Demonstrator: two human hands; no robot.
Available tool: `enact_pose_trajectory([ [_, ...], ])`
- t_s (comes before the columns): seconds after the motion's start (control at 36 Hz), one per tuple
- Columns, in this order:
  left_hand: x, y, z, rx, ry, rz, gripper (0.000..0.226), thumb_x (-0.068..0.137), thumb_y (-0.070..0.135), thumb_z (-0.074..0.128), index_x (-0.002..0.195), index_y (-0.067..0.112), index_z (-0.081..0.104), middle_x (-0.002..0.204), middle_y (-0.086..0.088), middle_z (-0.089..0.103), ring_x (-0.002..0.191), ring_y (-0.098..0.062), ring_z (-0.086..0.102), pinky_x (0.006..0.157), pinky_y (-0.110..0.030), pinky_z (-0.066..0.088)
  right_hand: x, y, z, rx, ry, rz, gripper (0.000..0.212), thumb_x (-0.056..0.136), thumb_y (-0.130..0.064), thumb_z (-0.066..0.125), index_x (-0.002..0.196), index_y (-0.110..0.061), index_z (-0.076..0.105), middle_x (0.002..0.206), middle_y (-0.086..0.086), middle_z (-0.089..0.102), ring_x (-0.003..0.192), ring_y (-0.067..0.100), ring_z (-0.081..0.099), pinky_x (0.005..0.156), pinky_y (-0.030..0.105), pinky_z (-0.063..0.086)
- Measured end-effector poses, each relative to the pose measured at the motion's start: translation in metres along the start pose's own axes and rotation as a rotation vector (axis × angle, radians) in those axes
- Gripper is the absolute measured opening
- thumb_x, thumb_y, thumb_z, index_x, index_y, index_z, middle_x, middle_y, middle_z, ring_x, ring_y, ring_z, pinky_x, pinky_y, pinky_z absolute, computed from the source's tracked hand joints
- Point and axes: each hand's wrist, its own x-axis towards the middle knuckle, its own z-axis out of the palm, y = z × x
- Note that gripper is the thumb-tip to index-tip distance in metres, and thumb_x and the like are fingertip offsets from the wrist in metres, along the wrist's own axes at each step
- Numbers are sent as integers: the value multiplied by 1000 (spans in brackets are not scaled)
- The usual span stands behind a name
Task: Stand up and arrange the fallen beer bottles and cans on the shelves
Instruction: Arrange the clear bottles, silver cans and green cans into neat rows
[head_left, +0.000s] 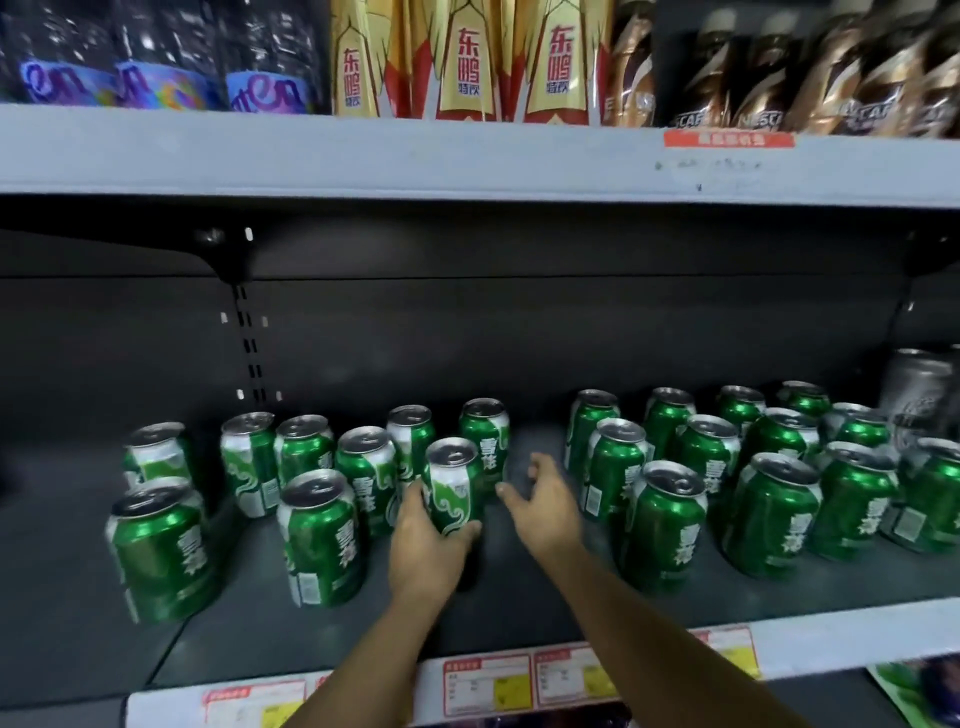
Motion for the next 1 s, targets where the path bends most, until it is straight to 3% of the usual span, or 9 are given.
enact_pose_trajectory([
  [0.17,3,-12,5,32,44,37,71,72,25,84,132,19,46,118,-5,64,108,-27,61,88,-39,50,26,-11,11,-83,-34,43,77,89,-40,66,150,-16,24,141,5,52,126,25,51,94,32,43],
  [0.33,3,-15,9,34,72,54,76,70,29,84,135,20,44,121,-3,62,109,-26,60,89,-42,51,42,-22,25,-86,-43,59,56,88,-39,66,133,-19,39,133,6,54,117,29,57,83,34,45],
  [0.64,3,-15,9,38,77,43,80,69,34,84,137,24,41,126,0,60,115,-23,58,91,-43,51,63,-13,25,-39,27,131,52,89,-33,67,131,-16,43,130,7,60,118,29,57,92,36,46],
  [1.0,2,-14,5,41,60,63,78,69,33,85,135,22,43,126,2,57,112,-20,59,87,-36,50,73,-4,22,86,-33,85,54,86,-16,71,134,-10,45,123,10,64,113,28,60,94,34,48],
])
